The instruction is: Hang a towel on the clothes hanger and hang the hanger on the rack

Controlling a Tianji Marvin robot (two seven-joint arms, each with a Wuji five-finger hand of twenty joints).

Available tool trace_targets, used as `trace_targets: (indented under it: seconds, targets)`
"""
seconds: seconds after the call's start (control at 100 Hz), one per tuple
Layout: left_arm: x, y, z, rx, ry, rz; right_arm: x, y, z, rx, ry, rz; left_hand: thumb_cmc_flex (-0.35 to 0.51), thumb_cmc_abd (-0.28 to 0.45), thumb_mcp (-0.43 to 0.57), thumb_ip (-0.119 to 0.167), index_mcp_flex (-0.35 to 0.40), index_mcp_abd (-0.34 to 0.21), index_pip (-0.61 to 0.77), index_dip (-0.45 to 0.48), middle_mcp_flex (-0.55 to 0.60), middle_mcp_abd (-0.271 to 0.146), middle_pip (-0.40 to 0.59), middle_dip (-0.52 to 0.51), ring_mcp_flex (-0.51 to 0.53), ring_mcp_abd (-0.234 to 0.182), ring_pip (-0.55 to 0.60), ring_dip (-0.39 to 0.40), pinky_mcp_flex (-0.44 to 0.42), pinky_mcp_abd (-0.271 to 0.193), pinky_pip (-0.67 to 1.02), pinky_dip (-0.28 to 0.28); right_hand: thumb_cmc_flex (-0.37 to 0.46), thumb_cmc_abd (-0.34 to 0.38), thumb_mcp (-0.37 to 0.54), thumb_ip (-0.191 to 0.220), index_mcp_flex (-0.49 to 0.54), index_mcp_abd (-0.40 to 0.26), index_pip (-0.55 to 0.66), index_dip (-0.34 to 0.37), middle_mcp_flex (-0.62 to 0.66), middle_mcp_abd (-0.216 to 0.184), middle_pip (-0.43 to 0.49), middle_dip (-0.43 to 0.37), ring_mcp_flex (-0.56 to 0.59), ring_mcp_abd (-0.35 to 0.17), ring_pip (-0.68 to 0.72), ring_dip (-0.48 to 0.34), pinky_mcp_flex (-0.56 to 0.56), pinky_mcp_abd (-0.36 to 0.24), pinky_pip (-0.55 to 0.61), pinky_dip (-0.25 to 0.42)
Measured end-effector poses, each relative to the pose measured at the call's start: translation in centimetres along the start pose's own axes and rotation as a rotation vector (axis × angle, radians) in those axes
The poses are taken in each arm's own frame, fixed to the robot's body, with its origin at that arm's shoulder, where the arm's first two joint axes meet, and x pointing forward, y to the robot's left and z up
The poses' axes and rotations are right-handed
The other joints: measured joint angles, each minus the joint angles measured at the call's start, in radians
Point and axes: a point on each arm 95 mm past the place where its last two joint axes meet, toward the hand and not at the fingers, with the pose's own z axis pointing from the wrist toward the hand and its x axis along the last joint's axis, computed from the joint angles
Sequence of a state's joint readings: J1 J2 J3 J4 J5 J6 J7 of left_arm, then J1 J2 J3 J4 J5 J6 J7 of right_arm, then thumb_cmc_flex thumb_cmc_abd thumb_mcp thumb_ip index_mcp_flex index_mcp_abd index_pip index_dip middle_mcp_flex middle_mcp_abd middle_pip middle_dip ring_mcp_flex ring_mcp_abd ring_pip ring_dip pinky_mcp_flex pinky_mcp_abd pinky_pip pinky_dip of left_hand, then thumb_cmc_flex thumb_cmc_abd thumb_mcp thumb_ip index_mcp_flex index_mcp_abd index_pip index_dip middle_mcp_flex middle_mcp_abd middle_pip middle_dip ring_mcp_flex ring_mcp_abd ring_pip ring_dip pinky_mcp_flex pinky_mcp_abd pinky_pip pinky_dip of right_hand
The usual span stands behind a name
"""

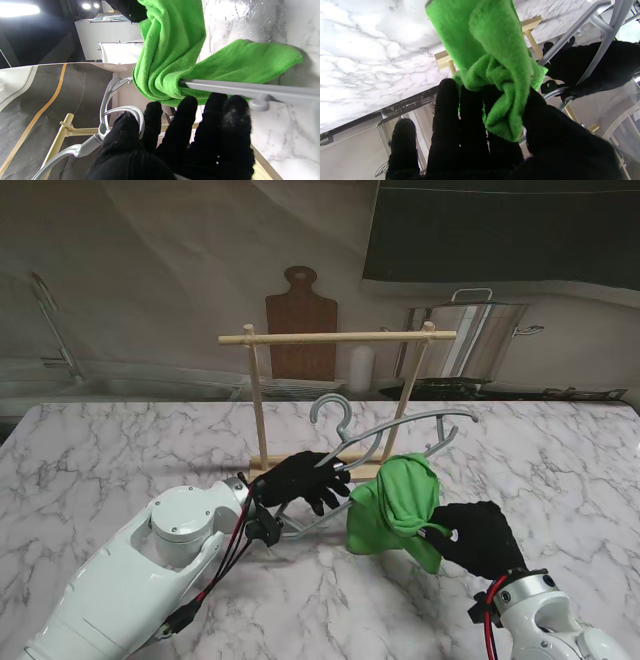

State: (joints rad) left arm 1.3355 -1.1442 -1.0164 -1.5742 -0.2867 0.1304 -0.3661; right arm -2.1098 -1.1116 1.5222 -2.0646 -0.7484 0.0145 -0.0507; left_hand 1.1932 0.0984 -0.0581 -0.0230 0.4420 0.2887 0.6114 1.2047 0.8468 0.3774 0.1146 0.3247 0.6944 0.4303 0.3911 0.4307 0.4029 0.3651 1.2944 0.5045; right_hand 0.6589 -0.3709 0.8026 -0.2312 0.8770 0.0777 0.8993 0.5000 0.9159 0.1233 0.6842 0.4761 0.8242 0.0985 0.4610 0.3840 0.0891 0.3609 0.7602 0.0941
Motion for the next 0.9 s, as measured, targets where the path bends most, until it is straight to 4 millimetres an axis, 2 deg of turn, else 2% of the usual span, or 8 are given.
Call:
trace_targets:
  seconds: [0.08, 0.2, 0.38, 0.47, 0.56, 0.65, 0.75, 0.9]
  targets:
    - [0.1, -0.1, -0.2, 0.004, 0.004, 0.008, -0.1, -0.3, 0.3, 0.067, -0.002, -0.007, 0.0, 0.0, 0.0, 0.0, 0.0, 0.0, 0.0, 0.0, 0.0, 0.0, 0.0, 0.0, 0.0, 0.0, 0.0, 0.0, 0.0, 0.0, 0.0, 0.0, -0.007, 0.002, -0.012, 0.003, -0.058, -0.038, -0.03, -0.062, -0.039, -0.002, -0.058, -0.029, -0.038, 0.0, -0.041, 0.0, -0.008, -0.011, 0.0, 0.011]
    - [0.3, -0.3, -0.5, 0.016, 0.014, 0.015, -0.5, -0.9, 0.5, 0.161, -0.02, -0.023, 0.0, 0.0, 0.0, 0.0, 0.0, 0.004, 0.0, 0.0, 0.0, 0.0, 0.0, 0.0, 0.0, 0.0, 0.0, 0.0, 0.0, 0.0, 0.0, 0.0, -0.154, 0.081, -0.139, 0.115, -0.104, -0.077, -0.291, -0.019, -0.144, 0.0, -0.133, -0.077, -0.112, 0.001, -0.101, -0.015, -0.033, -0.011, 0.001, 0.042]
    - [0.3, -0.5, -0.8, 0.018, 0.015, 0.022, -1.0, -1.2, 1.0, 0.217, -0.05, -0.027, 0.0, 0.0, 0.0, 0.0, 0.0, 0.004, 0.0, 0.0, 0.0, -0.001, 0.0, 0.0, 0.001, 0.0, 0.0, 0.0, 0.0, 0.0, 0.0, 0.0, -0.222, 0.106, -0.33, 0.138, -0.28, -0.079, -0.492, 0.006, -0.31, 0.004, -0.234, -0.159, -0.23, 0.001, -0.193, -0.061, -0.062, -0.012, -0.01, 0.051]
    - [0.3, -0.5, -0.9, 0.018, 0.015, 0.022, -1.4, -1.4, 0.9, 0.286, -0.059, -0.043, 0.0, 0.0, 0.0, 0.0, 0.0, 0.004, 0.0, 0.0, 0.001, -0.001, 0.0, 0.0, 0.001, 0.0, 0.0, 0.0, 0.0, 0.0, 0.0, 0.0, -0.246, 0.103, -0.385, 0.139, -0.392, -0.219, -0.583, -0.052, -0.35, 0.004, -0.298, -0.222, -0.245, 0.005, -0.238, -0.086, -0.073, -0.012, -0.036, 0.051]
    - [0.3, -0.6, -0.9, 0.022, 0.015, 0.021, -1.8, -1.1, 0.8, 0.286, -0.069, -0.063, 0.0, 0.0, 0.0, 0.0, 0.0, 0.004, 0.0, 0.0, 0.001, -0.001, 0.0, 0.0, 0.001, 0.0, 0.0, 0.0, 0.0, 0.0, 0.0, 0.0, -0.265, 0.104, -0.405, 0.139, -0.442, -0.294, -0.601, -0.103, -0.375, 0.006, -0.35, -0.257, -0.274, 0.015, -0.271, -0.099, -0.084, -0.007, -0.055, 0.051]
    - [0.3, -0.7, -1.0, 0.029, 0.013, 0.022, -2.2, -0.8, 0.7, 0.278, -0.081, -0.071, 0.0, 0.0, 0.0, 0.0, 0.0, 0.004, 0.0, 0.0, 0.001, -0.001, 0.0, 0.0, 0.001, 0.0, 0.0, 0.0, 0.0, 0.0, 0.0, 0.0, -0.272, 0.104, -0.41, 0.139, -0.426, -0.328, -0.54, -0.125, -0.375, 0.011, -0.357, -0.265, -0.281, 0.023, -0.29, -0.101, -0.085, 0.002, -0.065, 0.051]
    - [0.2, -1.0, -1.1, 0.046, 0.011, 0.026, -2.4, -0.5, 0.5, 0.251, -0.085, -0.015, 0.0, 0.0, 0.0, 0.0, 0.0, 0.004, 0.0, 0.0, 0.001, -0.001, 0.0, 0.0, 0.001, 0.0, 0.0, 0.0, 0.001, 0.0, 0.0, 0.0, -0.253, 0.118, -0.441, 0.139, -0.271, -0.329, -0.437, -0.125, -0.373, 0.004, -0.357, -0.26, -0.295, 0.031, -0.308, -0.11, -0.087, 0.002, -0.074, 0.051]
    - [0.2, -1.6, -1.3, 0.072, 0.005, 0.029, -2.8, 0.2, -0.1, 0.24, -0.093, 0.118, 0.0, 0.0, 0.0, 0.0, 0.0, 0.004, 0.0, 0.0, 0.001, -0.001, 0.0, 0.0, 0.001, 0.0, 0.0, 0.0, 0.001, 0.0, 0.0, 0.0, -0.23, 0.129, -0.479, 0.139, -0.17, -0.327, -0.412, -0.126, -0.355, 0.004, -0.35, -0.258, -0.295, 0.036, -0.319, -0.111, -0.091, 0.003, -0.084, 0.051]
